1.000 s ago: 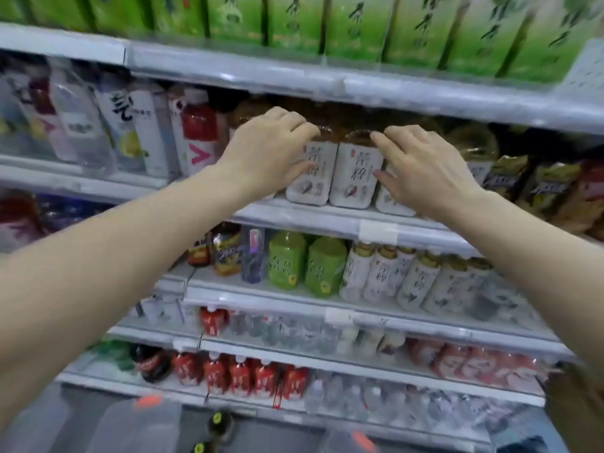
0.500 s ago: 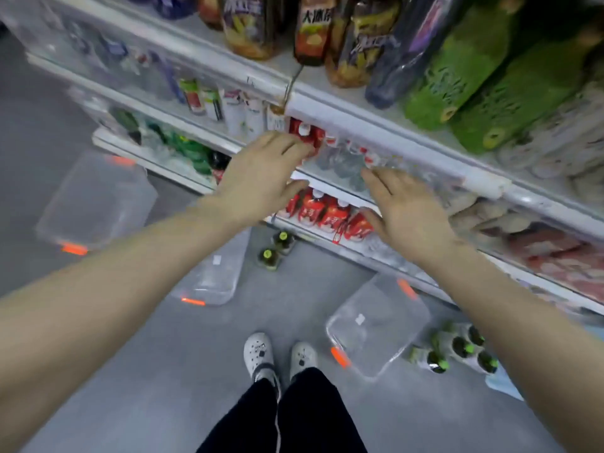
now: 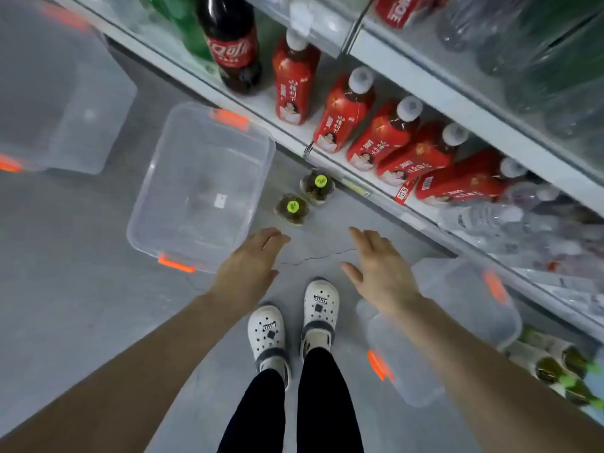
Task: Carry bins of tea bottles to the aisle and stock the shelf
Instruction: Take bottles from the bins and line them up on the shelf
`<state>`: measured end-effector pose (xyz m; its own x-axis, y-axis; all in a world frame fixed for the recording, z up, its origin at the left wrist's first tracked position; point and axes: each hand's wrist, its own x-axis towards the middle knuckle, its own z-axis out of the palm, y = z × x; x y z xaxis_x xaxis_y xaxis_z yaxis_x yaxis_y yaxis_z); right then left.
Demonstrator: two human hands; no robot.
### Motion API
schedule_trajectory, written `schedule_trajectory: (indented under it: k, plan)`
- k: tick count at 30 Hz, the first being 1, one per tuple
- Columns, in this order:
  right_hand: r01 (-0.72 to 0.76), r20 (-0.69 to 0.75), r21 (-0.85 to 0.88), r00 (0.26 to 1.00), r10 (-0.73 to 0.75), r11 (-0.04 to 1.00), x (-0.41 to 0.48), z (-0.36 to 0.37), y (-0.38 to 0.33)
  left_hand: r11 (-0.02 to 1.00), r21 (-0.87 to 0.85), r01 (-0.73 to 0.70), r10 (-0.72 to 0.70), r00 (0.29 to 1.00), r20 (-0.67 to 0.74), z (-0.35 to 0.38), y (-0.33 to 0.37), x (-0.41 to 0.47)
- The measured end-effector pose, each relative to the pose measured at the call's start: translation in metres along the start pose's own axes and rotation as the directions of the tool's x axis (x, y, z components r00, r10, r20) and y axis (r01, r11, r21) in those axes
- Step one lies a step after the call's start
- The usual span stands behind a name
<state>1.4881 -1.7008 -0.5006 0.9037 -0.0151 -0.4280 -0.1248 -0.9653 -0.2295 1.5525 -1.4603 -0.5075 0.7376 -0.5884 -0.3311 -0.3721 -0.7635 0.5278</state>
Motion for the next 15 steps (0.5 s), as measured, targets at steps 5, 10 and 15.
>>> schedule_trajectory:
  k: [5, 10, 15]
  plan:
    - [-0.102, 0.127, 0.092, 0.988, 0.090, 0.990, 0.075, 0.077, 0.023, 0.991, -0.037, 0.129, -0.125, 0.989, 0.081, 0.083, -0.050, 0.057]
    - [-0.180, 0.070, 0.178, 0.983, 0.170, 0.967, 0.159, 0.139, 0.044, 0.978, -0.065, 0.198, -0.194, 0.979, 0.071, 0.139, -0.090, 0.116]
    - [-0.238, -0.057, 0.387, 0.958, 0.280, 0.891, 0.225, 0.187, 0.061, 0.982, -0.057, 0.181, -0.180, 0.983, 0.027, 0.171, -0.112, 0.161]
